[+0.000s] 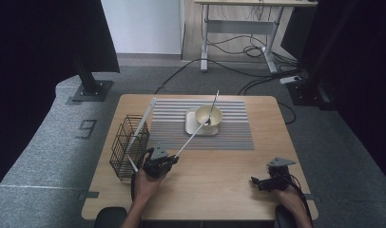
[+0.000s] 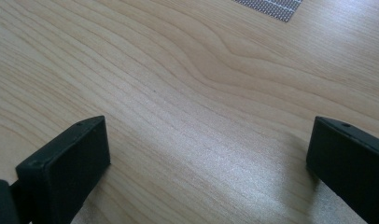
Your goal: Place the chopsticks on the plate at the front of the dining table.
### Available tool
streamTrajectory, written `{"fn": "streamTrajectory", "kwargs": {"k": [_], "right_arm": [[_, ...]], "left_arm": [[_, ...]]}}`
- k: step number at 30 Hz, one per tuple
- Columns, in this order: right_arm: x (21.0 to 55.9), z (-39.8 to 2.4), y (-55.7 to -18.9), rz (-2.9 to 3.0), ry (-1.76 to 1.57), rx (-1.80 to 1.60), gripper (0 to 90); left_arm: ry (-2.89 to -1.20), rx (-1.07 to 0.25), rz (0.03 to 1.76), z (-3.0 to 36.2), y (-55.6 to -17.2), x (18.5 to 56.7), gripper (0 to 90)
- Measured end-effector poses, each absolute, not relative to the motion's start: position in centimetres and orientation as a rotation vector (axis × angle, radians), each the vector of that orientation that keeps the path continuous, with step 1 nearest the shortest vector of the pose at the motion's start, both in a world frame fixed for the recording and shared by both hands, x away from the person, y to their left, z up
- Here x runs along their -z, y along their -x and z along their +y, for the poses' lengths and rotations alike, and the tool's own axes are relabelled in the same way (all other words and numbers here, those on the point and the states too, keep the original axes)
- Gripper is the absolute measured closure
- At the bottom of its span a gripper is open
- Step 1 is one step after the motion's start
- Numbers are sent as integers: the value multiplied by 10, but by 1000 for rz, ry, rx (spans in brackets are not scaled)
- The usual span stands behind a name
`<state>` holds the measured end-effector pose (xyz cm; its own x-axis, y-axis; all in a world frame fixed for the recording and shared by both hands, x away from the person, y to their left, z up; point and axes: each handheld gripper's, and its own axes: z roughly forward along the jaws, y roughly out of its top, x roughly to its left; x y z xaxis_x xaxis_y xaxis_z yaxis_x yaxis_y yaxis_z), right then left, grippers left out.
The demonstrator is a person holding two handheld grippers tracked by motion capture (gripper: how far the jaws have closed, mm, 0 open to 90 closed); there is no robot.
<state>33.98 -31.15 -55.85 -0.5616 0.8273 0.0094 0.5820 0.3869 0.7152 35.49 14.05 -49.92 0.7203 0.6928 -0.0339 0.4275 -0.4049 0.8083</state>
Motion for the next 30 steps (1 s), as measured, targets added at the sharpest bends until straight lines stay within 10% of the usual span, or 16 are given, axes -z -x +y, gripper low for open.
{"fn": "streamTrajectory", "kwargs": {"k": [30], "right_arm": [[559, -312, -340, 2301, -1225, -975, 0]], "left_arm": [[-2086, -403, 1030, 120, -429, 495, 857]]}}
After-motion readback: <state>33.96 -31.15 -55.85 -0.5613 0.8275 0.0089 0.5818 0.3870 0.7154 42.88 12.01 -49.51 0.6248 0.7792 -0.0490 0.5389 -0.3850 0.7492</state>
